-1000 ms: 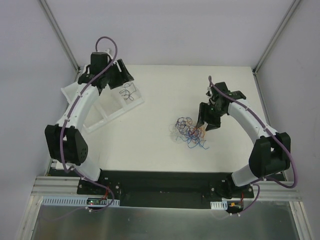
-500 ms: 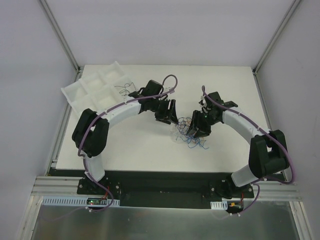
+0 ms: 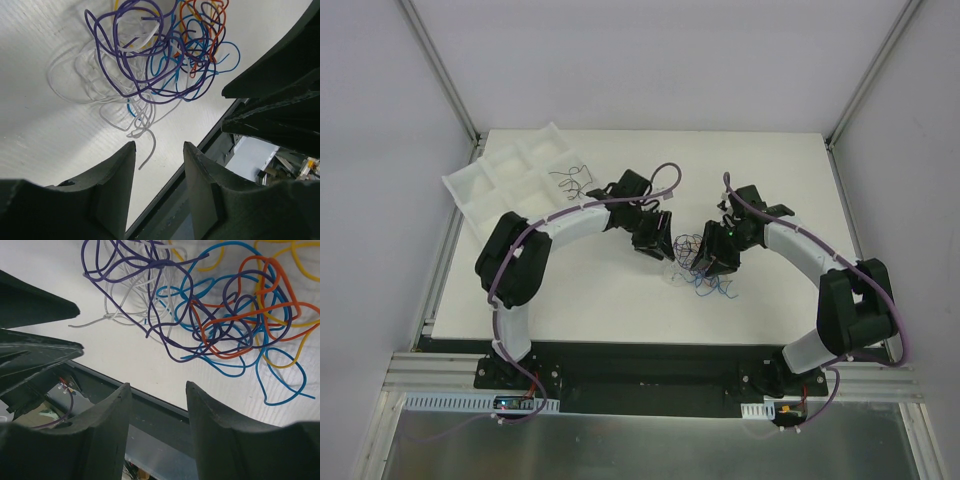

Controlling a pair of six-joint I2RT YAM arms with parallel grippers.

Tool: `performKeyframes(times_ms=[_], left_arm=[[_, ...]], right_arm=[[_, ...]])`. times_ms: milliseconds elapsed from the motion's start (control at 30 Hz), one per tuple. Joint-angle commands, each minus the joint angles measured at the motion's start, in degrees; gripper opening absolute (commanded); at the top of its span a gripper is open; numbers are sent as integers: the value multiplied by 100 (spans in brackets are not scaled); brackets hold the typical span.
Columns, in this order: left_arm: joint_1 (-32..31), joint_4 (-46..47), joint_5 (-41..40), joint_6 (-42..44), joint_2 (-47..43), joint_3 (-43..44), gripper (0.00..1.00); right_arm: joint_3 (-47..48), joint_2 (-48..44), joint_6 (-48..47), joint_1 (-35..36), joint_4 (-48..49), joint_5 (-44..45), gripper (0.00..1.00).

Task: Untangle the cables

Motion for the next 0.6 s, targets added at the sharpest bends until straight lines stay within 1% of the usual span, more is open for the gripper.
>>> performKeyframes(times_ms=[0, 167, 233, 300, 333, 467, 567], left_arm=[[-139, -223, 262, 251, 168, 137, 42], [-157, -521, 228, 347, 309, 339, 31], [-157, -592, 289, 400, 353, 418, 21], [-174, -662, 298, 453, 362, 497, 3], [-183, -697, 272, 471, 301, 515, 0], [-209, -742, 298, 497, -155, 585, 0], [-209, -733, 482, 418, -568, 611, 0]], right_arm=[[30, 45, 75, 34, 57, -107, 50], [38, 89, 84, 25, 57, -116, 50], [56, 115, 84, 25, 75, -125, 50], [82, 159, 101, 34, 92, -160, 50], [117, 185, 110, 51, 101, -186, 51], [258, 282, 145, 227, 180, -248, 52], [293, 379, 434, 411, 583, -353, 55]])
